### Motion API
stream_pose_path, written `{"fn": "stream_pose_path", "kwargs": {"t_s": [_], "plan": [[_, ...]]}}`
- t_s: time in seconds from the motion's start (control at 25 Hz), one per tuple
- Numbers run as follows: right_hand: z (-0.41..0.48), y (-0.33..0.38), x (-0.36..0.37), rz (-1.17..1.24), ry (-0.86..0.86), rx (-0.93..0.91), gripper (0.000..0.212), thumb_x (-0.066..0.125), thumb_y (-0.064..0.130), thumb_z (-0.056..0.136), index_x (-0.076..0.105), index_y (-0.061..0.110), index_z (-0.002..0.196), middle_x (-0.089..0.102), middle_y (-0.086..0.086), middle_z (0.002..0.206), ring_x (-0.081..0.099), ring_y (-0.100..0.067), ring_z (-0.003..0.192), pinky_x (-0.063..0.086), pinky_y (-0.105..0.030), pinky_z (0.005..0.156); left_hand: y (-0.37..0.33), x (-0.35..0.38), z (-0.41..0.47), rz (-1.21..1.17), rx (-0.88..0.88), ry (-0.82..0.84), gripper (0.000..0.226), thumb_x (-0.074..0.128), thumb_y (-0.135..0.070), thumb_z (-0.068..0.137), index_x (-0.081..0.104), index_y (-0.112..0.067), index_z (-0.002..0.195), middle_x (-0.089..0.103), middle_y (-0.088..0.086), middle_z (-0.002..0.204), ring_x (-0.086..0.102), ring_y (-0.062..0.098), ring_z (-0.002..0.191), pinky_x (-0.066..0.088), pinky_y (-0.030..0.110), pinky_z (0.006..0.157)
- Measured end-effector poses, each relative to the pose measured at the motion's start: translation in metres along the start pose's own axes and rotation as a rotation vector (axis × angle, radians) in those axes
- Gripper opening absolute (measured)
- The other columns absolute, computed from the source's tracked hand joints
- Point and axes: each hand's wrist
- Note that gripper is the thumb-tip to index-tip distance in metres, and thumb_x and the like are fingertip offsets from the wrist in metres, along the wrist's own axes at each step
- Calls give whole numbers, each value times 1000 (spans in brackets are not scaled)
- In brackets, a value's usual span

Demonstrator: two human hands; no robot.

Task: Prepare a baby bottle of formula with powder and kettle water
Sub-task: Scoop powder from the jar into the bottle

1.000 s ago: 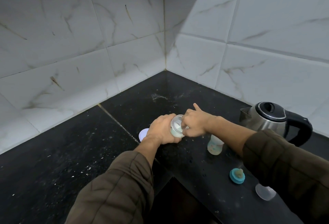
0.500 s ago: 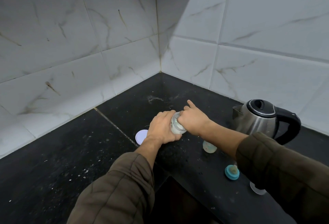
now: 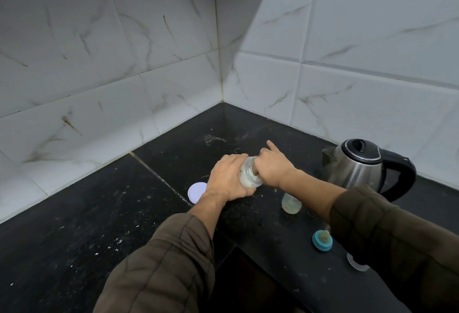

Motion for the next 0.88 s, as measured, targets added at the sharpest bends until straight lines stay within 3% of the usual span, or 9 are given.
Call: {"fn": "stream_pose_path", "kwargs": {"t_s": [0.16,0.28,0.36,0.44,0.52,0.6,0.68,0.8,0.88], "plan": [[3,-4,0,222,46,109,33,60,18,93,50,25,62,60,5,71,62,-21,101,3,-62,126,-2,3,0,-10,-31,-4,85,75,-68,53,57,-30,128,65,-15,118,59,14,109,48,35,101],[8,-8,2,404,66,242,18,57,18,86,70,17,74,76,1,83,67,-20,93,-5,-67,123,-3,2,2,-12,-62,2,84,71,-70,52,56,-31,125,65,-13,115,59,15,107,49,37,97],[10,-11,-2,524,80,330,22,58,15,82,79,13,86,80,-1,90,67,-20,96,-5,-68,121,-4,2,3,-14,-90,4,81,68,-71,50,56,-33,121,65,-14,111,60,16,105,49,37,95],[11,-15,-9,644,58,401,25,59,10,79,82,11,89,81,-4,93,68,-20,97,3,-67,122,-3,0,3,-22,-120,-1,80,68,-70,50,56,-35,121,65,-14,111,60,16,105,50,36,94],[8,-21,-15,722,17,428,27,58,8,76,82,9,88,81,-6,95,69,-20,96,22,-63,122,-2,-1,3,-32,-150,-11,81,72,-68,50,57,-34,123,66,-13,113,59,16,106,50,35,93],[4,-28,-17,763,-18,418,27,57,8,75,82,8,86,81,-7,95,71,-23,96,45,-51,111,-4,-2,3,-48,-174,-31,80,76,-66,52,58,-33,122,66,-12,112,59,16,105,50,34,92],[-1,-33,-17,789,-71,393,26,57,7,77,82,10,80,80,-6,89,74,-24,94,58,-42,95,-9,-6,3,-62,-190,-52,72,79,-64,54,60,-32,116,66,-13,107,59,16,101,49,33,88],[-8,-36,-13,769,-179,322,24,61,7,84,81,18,77,79,3,81,73,-20,87,53,-43,104,-14,-8,6,-92,-230,-60,68,85,-59,57,61,-32,114,66,-13,105,57,15,100,45,30,87],[-12,-36,-8,673,-239,255,18,66,11,90,81,20,86,74,8,75,69,-17,81,35,-47,121,-17,-9,9,-121,-274,-62,74,83,-63,52,60,-34,116,67,-14,106,58,15,102,47,30,87]]}}
Point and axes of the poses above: each hand's wrist, its own z-axis towards the middle knuckle, its own x-axis out of the palm, y = z × x
